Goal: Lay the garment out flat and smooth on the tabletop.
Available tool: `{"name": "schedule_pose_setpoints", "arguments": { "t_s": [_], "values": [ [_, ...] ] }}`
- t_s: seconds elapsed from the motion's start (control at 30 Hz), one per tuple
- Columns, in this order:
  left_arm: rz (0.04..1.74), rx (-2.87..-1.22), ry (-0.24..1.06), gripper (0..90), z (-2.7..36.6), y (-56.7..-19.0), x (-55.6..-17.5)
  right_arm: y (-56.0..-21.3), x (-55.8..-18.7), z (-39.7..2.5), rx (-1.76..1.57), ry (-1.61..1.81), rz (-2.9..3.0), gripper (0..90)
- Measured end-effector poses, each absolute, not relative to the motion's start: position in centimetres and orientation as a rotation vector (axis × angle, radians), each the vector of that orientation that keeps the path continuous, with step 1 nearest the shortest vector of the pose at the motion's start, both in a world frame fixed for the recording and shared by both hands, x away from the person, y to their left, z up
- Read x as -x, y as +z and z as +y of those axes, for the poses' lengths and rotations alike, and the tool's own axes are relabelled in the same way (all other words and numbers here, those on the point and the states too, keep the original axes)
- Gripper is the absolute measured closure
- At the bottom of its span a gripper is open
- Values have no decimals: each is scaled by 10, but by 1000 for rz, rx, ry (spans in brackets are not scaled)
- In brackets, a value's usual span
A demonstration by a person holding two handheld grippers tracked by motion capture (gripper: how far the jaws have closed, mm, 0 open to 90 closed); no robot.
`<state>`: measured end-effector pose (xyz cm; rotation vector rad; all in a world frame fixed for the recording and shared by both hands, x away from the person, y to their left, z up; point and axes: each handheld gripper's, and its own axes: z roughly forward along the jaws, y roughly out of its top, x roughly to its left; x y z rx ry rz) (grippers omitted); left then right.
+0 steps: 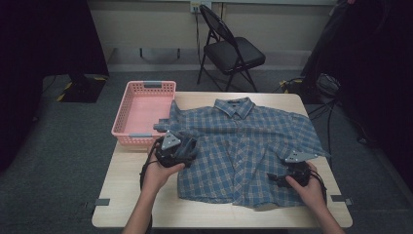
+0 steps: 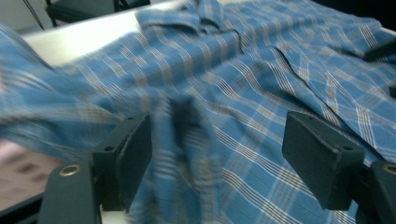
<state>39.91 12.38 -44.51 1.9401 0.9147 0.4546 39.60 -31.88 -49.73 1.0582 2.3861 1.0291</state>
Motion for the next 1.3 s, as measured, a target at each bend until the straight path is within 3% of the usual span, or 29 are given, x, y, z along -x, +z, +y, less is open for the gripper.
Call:
{"name": "schedule_pose_setpoints", "arguments": {
  "t_s": [0.27, 0.67, 1.17, 1.23, 1.3],
  "values": [
    [854, -2094, 397, 230, 99, -482, -384, -497, -396, -319, -1057, 1029, 2386, 122],
    [836, -2148, 405, 227, 96, -491, -380, -497, -396, -319, -1056, 1029, 2386, 122],
    [810, -2184, 363, 157, 96, -499, -379, -496, -393, -321, -1044, 1031, 2376, 130],
    [812, -2183, 362, 157, 96, -500, -379, -490, -391, -328, -1057, 1051, 2343, 156],
    [813, -2182, 360, 157, 96, -500, -379, -479, -388, -339, -1095, 1083, 2286, 237]
  ]
}}
